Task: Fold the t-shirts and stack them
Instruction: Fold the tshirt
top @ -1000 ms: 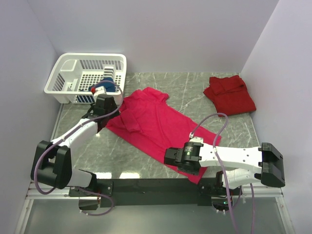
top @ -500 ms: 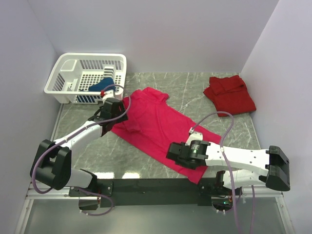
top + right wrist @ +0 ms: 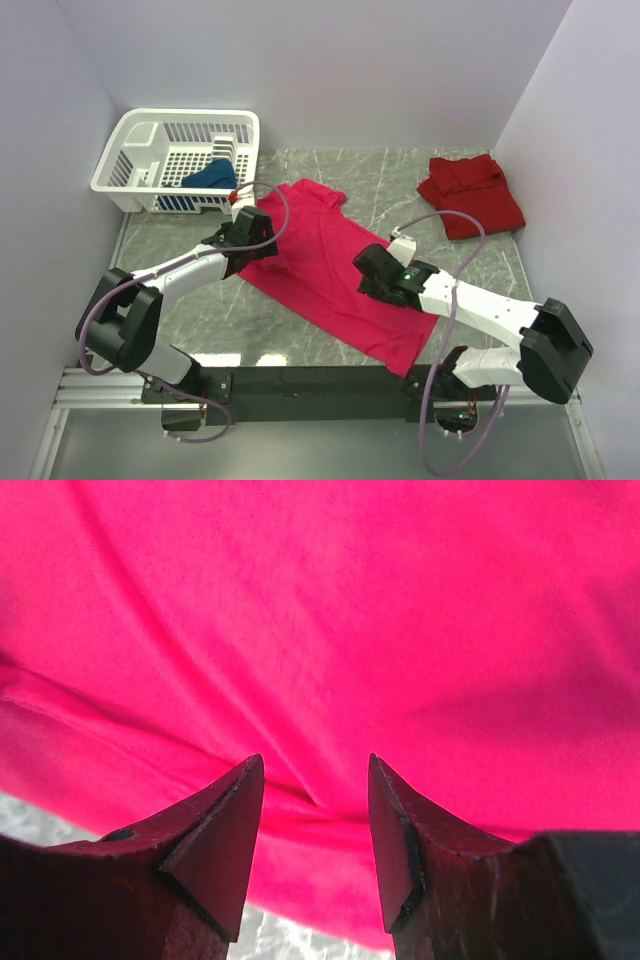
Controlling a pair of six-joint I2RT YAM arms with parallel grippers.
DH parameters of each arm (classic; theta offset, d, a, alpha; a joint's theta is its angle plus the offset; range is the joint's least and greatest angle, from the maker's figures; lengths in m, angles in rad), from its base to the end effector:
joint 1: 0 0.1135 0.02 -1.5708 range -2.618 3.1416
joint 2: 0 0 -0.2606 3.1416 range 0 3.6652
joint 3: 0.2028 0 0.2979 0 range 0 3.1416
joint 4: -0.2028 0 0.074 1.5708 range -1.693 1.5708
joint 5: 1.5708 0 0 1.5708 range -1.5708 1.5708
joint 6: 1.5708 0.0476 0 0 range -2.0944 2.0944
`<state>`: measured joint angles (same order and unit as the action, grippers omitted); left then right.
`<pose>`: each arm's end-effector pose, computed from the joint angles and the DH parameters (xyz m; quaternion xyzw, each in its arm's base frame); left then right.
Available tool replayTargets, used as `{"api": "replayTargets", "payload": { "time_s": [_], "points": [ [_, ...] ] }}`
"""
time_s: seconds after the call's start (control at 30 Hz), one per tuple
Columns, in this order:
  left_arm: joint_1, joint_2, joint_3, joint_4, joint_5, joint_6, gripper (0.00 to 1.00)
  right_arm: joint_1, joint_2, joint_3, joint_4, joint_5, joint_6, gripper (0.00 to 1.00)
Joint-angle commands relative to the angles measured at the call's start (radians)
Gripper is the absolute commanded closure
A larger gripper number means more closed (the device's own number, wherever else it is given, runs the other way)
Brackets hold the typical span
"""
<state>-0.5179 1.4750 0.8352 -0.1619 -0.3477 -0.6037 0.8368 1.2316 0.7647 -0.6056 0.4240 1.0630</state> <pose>0.3100 -0.1580 0.1615 -0.1040 0.9094 -0.0607 0.3982 0.2001 0.1925 0.1784 0.1585 0.9355 0.0774 0.3061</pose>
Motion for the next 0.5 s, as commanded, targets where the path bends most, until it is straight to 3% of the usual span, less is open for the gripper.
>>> {"api": "replayTargets", "payload": {
  "time_s": [0.0,0.23,0.47],
  "points": [
    [-0.002,-0.022,-0.001,-0.025,-0.089,-0.022,0.25,-0.013,0.041,0.027,0.107,-0.001,-0.101,0.47],
    [-0.002,0.03,-0.018,0.012,-0.01,-0.045,0.29,0.019,0.118,0.079,0.187,-0.033,-0.184,0.51],
    [-0.002,0.05,-0.038,0.016,0.047,-0.074,0.35,0.105,0.264,0.258,0.158,-0.004,-0.233,0.53]
  ]
}}
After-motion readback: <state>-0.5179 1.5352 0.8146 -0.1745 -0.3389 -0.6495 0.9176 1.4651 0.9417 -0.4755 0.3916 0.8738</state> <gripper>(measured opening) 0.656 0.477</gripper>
